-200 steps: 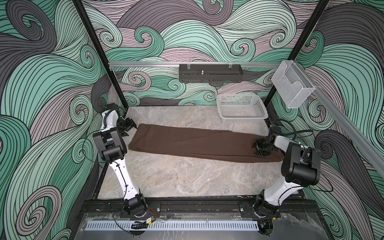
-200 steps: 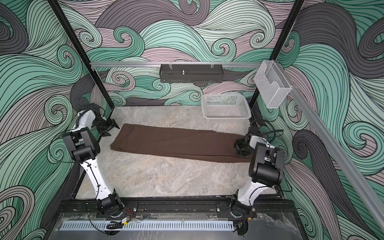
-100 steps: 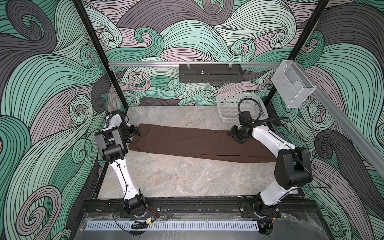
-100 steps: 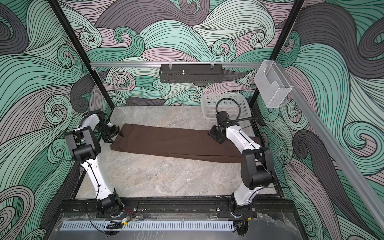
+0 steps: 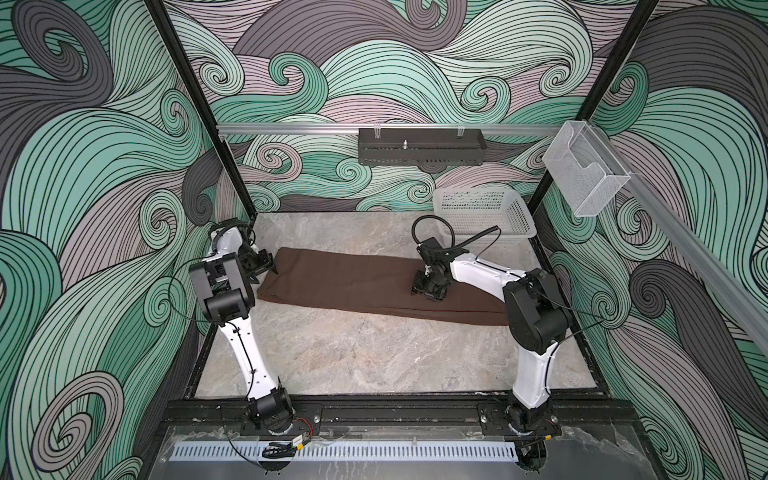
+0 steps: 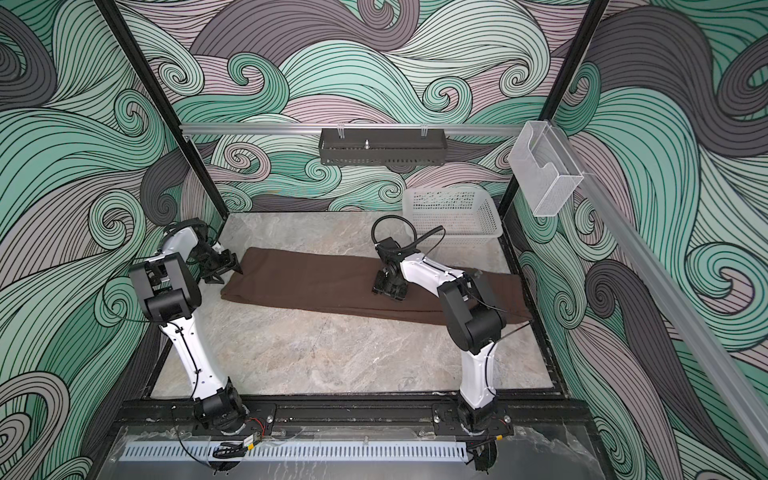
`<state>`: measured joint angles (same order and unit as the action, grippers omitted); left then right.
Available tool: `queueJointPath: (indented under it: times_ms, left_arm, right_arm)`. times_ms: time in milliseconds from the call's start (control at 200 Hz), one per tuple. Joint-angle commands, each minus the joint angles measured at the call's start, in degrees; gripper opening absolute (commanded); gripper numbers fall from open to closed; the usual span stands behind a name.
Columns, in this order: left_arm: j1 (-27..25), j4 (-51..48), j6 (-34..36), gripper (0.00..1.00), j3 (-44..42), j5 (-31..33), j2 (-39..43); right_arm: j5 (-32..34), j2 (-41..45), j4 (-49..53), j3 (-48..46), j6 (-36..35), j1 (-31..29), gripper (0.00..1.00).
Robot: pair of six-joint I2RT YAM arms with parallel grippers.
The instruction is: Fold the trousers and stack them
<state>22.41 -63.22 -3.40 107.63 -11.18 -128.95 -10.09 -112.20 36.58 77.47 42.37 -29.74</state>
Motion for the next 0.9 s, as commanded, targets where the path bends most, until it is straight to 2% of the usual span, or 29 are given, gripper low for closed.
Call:
queueJointPath:
  times_ms: [0,115,280,480,580,736,896]
  left_arm:
    - [-0.13,-1.75,1.62,0.69,1.48,-1.46,-2.35]
    - [-1.16,-2.55,2.08,0.67,1.19,-5.34,-3.75]
    - [-3.24,-4.18,2.94,0.63,1.19,-4.46,-5.29]
    - [-5.72,-5.26,3.40,0.52,0.23,-3.28,-6.01]
    - [-6.33,-5.73,3.40,0.38,0.54,-2.05,-6.22]
    - [-6.34,-4.74,2.49,0.00,1.08,0.52,-4.36]
    - [-5.25,0.72,0.02,0.00,-1.62,5.76,3.03]
  right_arm:
    - [-0.82,-1.19,1.30,1.48,-0.40,-0.31,0.55]
    - [-0.84,-1.96,0.73,0.73,-0.27,-0.32,0.55]
    - [-1.01,-2.56,0.26,0.27,-0.09,-0.32,0.54]
    - [-1.55,-2.92,-0.40,-0.23,0.52,-0.50,0.53]
    - [-1.48,-3.02,-0.54,-0.22,0.70,-0.62,0.53]
    - [-1.47,-3.02,-0.54,-0.13,0.61,-0.73,0.53]
    - [-1.43,-2.46,-0.54,0.11,0.52,-0.76,0.53]
